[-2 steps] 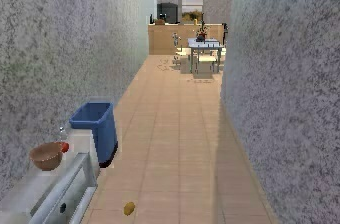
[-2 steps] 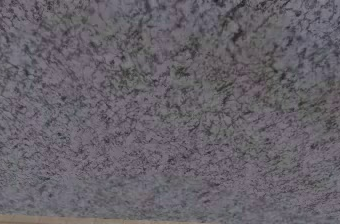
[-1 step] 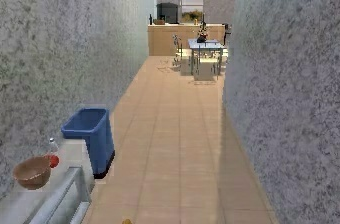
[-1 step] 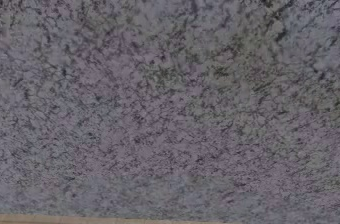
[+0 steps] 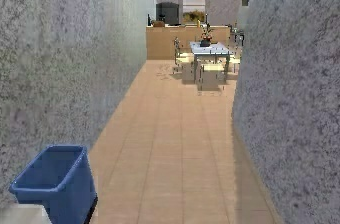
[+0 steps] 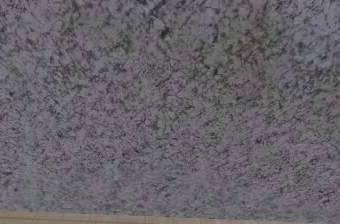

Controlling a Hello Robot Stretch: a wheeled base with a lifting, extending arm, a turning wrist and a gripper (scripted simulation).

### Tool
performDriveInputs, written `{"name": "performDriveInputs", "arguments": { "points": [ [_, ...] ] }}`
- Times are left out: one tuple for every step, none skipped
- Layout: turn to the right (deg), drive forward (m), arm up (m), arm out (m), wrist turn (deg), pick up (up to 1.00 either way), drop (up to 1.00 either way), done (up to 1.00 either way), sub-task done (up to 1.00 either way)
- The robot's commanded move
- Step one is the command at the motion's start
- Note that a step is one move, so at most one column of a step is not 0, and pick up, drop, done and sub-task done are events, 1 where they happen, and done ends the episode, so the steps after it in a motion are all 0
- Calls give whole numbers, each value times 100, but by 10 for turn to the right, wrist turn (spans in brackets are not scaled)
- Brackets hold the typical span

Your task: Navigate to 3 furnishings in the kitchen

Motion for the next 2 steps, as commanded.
{"name": "performDriveInputs", "arguments": {
  "points": [
    [0, 100, 0, 0, 0, 0, 0, 0, 0],
    [30, 0, 0, 0, 0, 0, 0, 0, 0]
  ]
}}
